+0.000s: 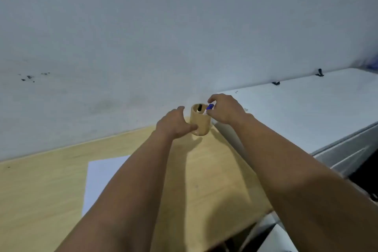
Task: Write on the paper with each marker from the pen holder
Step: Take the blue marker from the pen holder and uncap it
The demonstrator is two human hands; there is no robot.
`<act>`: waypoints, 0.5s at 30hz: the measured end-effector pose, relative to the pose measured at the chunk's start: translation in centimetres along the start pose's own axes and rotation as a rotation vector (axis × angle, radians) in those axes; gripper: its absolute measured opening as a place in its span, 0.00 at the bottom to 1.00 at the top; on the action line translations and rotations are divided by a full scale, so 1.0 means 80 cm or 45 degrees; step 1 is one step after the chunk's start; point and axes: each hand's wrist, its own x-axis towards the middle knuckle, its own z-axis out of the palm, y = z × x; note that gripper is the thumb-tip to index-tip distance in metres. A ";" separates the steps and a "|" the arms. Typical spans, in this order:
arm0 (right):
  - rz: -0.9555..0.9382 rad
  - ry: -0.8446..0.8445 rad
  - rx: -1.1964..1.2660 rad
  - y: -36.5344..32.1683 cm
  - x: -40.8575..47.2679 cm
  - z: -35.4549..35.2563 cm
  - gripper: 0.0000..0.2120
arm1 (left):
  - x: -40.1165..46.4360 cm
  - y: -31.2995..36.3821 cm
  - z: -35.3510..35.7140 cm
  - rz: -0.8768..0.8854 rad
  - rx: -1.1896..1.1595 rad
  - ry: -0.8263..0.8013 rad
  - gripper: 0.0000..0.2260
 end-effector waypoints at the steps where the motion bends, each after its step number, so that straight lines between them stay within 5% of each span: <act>1: 0.011 -0.001 0.011 0.005 0.006 0.005 0.18 | 0.009 0.003 0.009 -0.025 -0.074 -0.025 0.45; 8: 0.000 -0.035 0.188 0.026 0.038 0.027 0.05 | 0.060 0.008 0.071 0.015 -0.557 0.018 0.33; 15: 0.038 -0.040 0.266 0.036 0.055 0.038 0.06 | 0.068 -0.002 0.095 -0.001 -0.533 0.194 0.33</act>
